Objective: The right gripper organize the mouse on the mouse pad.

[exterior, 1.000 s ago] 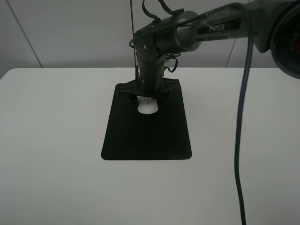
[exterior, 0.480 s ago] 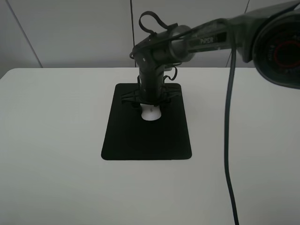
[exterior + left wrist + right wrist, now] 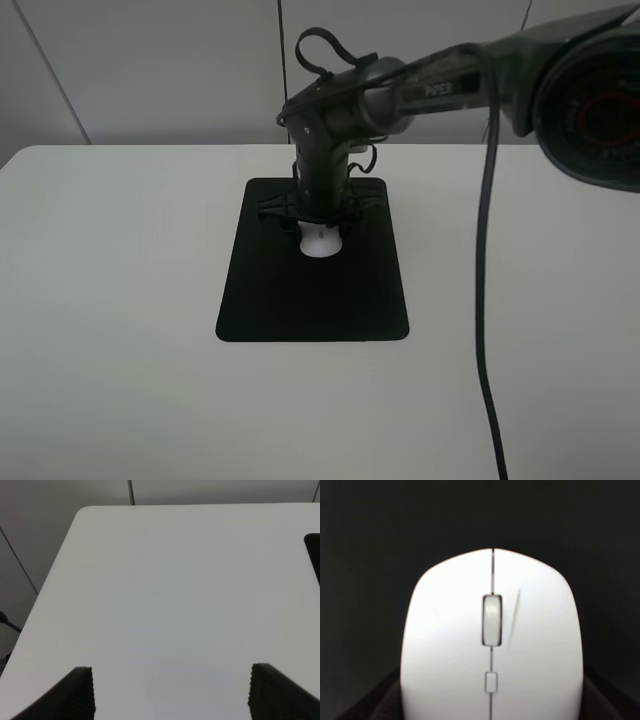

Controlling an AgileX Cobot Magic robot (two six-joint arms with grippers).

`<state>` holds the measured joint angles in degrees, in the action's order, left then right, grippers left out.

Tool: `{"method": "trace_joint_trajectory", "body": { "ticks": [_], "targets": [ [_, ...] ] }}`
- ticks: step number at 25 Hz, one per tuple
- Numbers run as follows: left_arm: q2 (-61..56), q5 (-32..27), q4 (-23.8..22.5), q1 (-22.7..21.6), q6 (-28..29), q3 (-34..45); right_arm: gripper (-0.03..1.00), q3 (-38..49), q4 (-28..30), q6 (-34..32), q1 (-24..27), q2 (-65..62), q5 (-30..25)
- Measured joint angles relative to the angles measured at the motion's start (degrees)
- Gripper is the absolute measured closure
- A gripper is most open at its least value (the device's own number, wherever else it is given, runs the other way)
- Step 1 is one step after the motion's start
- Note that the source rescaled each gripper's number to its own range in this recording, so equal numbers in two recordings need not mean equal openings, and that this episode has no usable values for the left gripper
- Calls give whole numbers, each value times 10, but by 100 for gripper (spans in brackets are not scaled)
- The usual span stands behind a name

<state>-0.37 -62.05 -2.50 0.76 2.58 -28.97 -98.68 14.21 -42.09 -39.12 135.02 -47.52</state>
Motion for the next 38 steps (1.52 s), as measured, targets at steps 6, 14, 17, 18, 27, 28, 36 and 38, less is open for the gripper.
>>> {"method": "trace_joint_trajectory", "body": {
  "ticks": [6,14,17,18,27,28,36,38],
  "targets": [
    [0,0,0,0,0,0,93,0,2,0,0,5,2],
    [0,0,0,0,0,0,93,0,2,0,0,5,3],
    [0,0,0,0,0,0,88,0,2,0,0,5,3],
    [0,0,0,0,0,0,78,0,2,0,0,5,3],
    [0,0,0,0,0,0,51,0,4,1,0,-14,-5],
    [0,0,0,0,0,0,52,0,4,1,0,-21,-5],
    [0,0,0,0,0,0,52,0,4,4,0,-71,-31],
    [0,0,0,0,0,0,52,0,4,9,1,-84,-42]
  ]
}}
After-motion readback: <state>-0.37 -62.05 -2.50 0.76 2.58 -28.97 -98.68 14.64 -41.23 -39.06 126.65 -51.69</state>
